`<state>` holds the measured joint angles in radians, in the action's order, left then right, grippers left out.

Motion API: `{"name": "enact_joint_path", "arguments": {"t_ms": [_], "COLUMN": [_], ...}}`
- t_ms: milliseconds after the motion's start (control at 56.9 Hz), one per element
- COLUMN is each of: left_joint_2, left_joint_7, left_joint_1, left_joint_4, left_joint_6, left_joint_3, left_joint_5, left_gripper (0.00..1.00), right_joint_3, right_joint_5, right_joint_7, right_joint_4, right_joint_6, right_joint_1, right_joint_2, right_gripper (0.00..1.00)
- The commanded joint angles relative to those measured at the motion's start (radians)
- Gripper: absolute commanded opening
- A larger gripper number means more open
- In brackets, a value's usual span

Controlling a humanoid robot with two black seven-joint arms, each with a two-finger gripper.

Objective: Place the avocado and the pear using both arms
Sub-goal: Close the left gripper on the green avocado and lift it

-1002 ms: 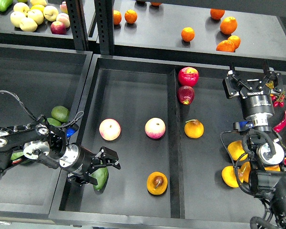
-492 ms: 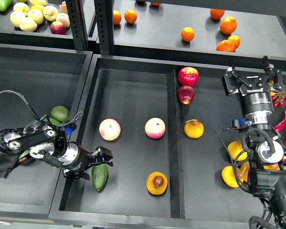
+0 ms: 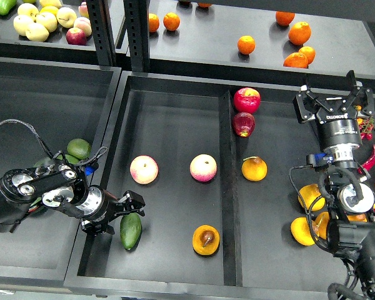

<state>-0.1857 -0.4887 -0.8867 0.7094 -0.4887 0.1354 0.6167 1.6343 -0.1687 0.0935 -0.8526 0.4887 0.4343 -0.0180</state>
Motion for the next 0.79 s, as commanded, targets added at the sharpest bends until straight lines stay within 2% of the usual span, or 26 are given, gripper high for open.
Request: {"name": "enact_joint_path", "arguments": {"t_ms": [0, 774], "left_joint_2": [0.018, 0.071], "left_joint_7": [0.0, 0.0], "left_joint_1": [0.002, 0.014], "left_joint_4": [-0.038, -0.107], "left_joint_6": [0.0, 0.0], "left_joint_3": [0.0, -0.023], "left_joint_5": [0.0, 0.0], "left_gripper": [1.0, 1.0], "right_joint_3": [0.007, 0.012], "right_joint_5": [0.0, 0.0], "right_joint_7": [0.0, 0.0], "right_joint_4": [-0.01, -0.026], "right_joint_6": [0.0, 0.0], "right_joint_1": [0.0, 0.0], "right_joint_2": [0.001, 0.001], "right_gripper": [0.99, 0.99]}}
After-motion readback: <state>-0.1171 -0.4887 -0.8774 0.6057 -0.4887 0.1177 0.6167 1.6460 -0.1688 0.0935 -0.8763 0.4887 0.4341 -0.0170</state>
